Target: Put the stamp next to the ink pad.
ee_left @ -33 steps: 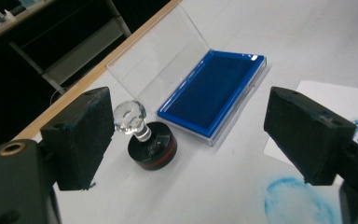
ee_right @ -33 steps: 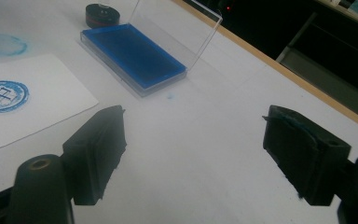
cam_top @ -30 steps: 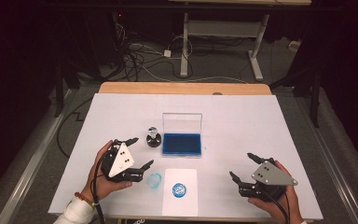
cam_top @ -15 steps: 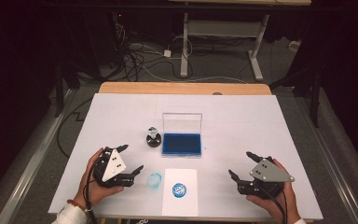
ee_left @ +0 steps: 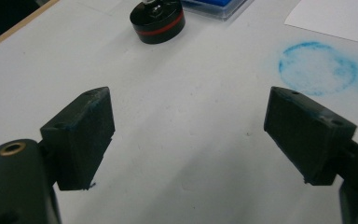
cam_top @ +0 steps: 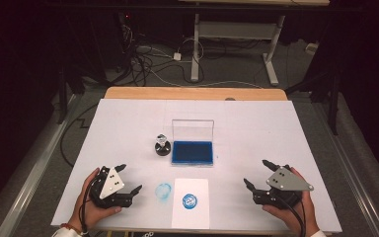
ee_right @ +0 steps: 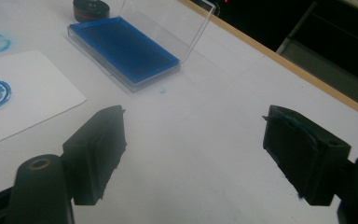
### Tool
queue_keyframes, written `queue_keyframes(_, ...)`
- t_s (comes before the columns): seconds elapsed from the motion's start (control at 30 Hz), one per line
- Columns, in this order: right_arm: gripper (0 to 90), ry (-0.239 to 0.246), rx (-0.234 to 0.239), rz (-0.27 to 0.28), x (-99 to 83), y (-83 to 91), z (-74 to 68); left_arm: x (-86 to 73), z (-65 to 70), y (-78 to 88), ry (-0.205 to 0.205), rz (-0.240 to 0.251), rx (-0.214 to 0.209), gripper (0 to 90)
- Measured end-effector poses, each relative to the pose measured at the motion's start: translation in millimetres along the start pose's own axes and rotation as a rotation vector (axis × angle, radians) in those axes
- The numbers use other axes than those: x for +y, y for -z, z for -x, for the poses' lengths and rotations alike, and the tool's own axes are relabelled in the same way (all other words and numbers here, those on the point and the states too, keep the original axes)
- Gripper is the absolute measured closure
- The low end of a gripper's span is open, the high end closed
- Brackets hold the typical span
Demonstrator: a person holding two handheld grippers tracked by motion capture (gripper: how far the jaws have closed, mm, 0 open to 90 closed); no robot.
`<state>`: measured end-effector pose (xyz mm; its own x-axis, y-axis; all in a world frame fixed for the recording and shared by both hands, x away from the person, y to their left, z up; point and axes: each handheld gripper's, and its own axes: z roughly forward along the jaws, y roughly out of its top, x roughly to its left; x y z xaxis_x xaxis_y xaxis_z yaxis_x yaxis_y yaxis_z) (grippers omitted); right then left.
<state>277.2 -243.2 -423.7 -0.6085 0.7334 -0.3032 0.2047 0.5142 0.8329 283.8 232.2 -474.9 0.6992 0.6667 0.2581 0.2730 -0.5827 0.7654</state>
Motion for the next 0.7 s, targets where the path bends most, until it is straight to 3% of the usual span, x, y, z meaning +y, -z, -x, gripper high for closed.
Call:
queue_keyframes(0.3,20.9,0.012,-0.001,0.004,2.1,3.7,-4.0,1.5,3.3,-0.5,-0.014,-0.003,-0.004,15.5)
queue_keyframes(0.4,20.9,0.019,-0.008,0.010,3.5,6.1,-5.7,2.0,4.2,-0.5,-0.035,-0.010,-0.002,15.5)
queue_keyframes(0.7,20.8,0.014,-0.015,0.007,2.5,6.3,-3.4,2.9,1.6,-1.3,-0.023,0.002,-0.013,15.5)
